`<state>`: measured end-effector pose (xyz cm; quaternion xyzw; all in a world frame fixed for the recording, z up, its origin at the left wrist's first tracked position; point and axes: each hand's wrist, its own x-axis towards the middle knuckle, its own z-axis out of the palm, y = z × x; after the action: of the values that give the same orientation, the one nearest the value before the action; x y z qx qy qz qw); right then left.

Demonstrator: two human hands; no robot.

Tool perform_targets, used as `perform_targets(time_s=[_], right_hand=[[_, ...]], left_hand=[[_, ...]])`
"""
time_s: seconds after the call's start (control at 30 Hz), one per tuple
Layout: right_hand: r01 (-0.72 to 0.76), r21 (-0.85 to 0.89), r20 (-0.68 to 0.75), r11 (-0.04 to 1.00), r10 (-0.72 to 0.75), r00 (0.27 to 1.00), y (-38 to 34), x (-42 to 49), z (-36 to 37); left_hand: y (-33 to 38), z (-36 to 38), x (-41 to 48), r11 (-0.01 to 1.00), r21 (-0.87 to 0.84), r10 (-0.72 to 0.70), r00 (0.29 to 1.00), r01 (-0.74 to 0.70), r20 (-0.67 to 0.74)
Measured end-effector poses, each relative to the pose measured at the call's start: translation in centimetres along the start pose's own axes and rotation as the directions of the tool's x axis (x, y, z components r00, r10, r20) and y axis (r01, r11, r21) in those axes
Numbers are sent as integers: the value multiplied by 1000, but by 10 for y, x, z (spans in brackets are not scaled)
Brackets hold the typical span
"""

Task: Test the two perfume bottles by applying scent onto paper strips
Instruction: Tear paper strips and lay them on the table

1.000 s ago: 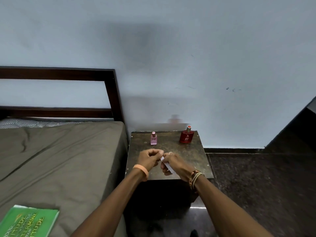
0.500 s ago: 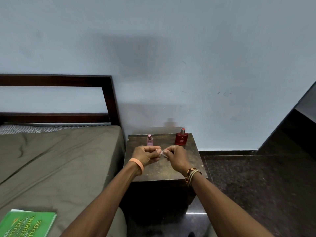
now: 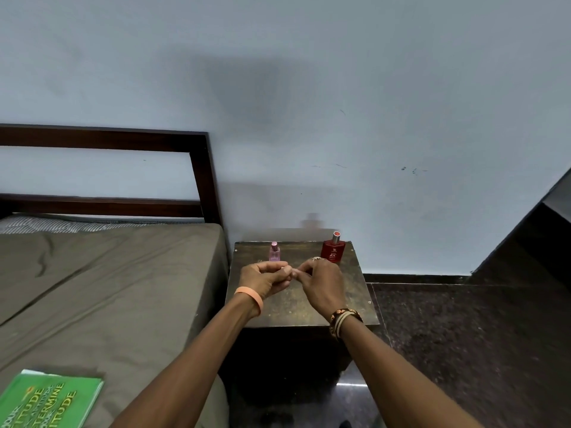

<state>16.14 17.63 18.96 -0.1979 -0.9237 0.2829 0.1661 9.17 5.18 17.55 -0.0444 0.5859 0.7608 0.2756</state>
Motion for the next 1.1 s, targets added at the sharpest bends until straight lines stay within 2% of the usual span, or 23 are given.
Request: perform_targets(time_s=[0.1,0.23,0.3,0.37,0.47,0.53,0.63,0.73,0.83,0.93,1.0,1.1], right_hand=[[-27,21,91,999,25,996,0,3,-1],[26,-8,166,1000,-24,986,3,5,-1],[106,-116,154,988,-87,984,3,4,0],[180,-234,77,955,-166,983,2,3,2],[209,-435,17,876,-224,974,-2,0,3],[197,-486,-2,851,-227,974,-5,-1,4],[184,-436,-1,881,-205,979,-8,-2,4],[125,-344,54,931,-113,992,-8,-1,1],[67,-245,139,967,-33,990,-6,2,1],[-10,-65,246,998,26,969,-4,5,4],[-72,41,259,997,59,964,-6,6,3],[-80,69,241,994,61,969,-9,10,1]], left_hand=[[3,-6,-1,998,-36,-49,995,52,88],[2,-9,0,998,-43,-48,996,51,74],[0,-9,2,1000,3,-16,999,16,31],[-1,-8,4,996,79,32,999,-31,-10],[-4,-3,4,976,170,148,988,-139,-41],[-7,-1,2,950,231,227,972,-209,-57],[-11,0,0,903,317,322,945,-289,-54],[-12,-1,-1,881,350,355,934,-320,-38],[-13,-2,-2,893,308,349,937,-330,-7],[-14,-4,0,904,283,330,944,-321,17],[-13,-6,1,916,256,310,950,-308,35],[-9,-11,5,917,275,274,958,-288,91]])
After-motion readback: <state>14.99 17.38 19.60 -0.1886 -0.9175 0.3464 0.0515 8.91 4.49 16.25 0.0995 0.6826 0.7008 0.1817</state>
